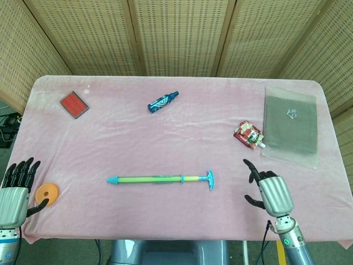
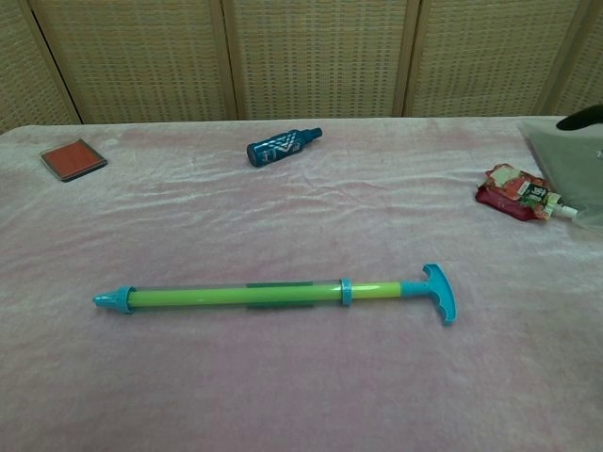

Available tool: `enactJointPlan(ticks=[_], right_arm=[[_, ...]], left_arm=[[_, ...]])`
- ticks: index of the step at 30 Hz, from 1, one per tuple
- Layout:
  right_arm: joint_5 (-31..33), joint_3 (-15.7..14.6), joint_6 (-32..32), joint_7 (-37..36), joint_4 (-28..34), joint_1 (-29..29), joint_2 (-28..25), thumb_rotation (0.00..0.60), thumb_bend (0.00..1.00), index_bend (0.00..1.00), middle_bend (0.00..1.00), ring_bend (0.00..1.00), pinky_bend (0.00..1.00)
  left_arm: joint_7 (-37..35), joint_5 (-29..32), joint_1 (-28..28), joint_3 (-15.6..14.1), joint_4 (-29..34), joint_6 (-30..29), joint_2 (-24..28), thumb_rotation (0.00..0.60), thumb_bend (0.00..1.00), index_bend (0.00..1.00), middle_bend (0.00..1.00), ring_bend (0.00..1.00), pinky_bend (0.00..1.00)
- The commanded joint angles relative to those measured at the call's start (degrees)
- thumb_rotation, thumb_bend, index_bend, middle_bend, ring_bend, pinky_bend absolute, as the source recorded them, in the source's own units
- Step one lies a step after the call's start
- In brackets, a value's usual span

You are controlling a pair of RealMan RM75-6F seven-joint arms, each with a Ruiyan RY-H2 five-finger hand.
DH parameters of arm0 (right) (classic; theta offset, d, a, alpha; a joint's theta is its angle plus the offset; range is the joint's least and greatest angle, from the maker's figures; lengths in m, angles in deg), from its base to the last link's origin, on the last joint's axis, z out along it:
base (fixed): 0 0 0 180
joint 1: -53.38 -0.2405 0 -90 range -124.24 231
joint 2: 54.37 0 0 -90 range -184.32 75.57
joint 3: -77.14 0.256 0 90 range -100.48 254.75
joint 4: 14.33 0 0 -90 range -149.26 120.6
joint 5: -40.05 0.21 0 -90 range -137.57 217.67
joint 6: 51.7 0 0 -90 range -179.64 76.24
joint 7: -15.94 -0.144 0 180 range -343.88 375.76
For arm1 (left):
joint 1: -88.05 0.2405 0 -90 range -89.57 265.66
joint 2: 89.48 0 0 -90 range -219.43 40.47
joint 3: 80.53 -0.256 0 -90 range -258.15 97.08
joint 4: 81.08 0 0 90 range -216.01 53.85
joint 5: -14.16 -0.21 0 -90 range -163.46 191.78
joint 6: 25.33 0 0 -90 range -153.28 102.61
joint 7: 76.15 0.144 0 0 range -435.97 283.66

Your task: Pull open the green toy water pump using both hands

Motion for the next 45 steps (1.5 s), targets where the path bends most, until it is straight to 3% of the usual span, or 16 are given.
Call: enactJointPlan(ticks=[1, 8, 16, 25, 45], right_arm=[[2.8, 1.4, -4.5, 7.1, 1.8, -3.0, 4.3, 0.600, 0.25, 0.26, 0.88, 0.85, 0.73], [9.2, 1.6, -8.0, 15.0, 2.8, -4.6, 11.1, 0.600, 0.36, 0.38, 0.94, 0.91, 0.75], [14.4, 1.5, -9.6, 20.9, 1.0, -6.2, 19.1, 0.600, 0.42, 0.45, 0.95, 0.92, 0.75], [18.4, 2.4, -11.0, 25.6, -3.0, -8.6, 24.9, 0.600, 0.50, 0.44, 0.96, 0.92, 0.75], [27.7, 7.4, -13.3, 29.8, -10.4, -14.3, 31.1, 0.600, 0.50, 0.41, 0.96, 0.93, 0.75]], left_arm=[[-0.1, 0.0, 0.0, 0.0, 0.1, 0.0, 0.1, 0.600, 0.10, 0.00, 0.00, 0.00, 0.00], [-0.7, 0.5, -0.1, 0.2, 0.0, 0.3, 0.3, 0.600, 0.10, 0.00, 0.00, 0.00, 0.00], [-1.0, 0.7, -0.4, 0.0, -0.2, 1.1, 0.2, 0.600, 0.10, 0.00, 0.00, 0.00, 0.00], [-1.8, 1.4, -0.6, 0.2, -0.4, 1.8, 0.3, 0.600, 0.10, 0.00, 0.00, 0.00, 0.00], [-2.1, 3.6, -1.3, 1.0, -1.4, 3.3, 0.0, 0.600, 0.11, 0.00, 0.00, 0.00, 0.00]])
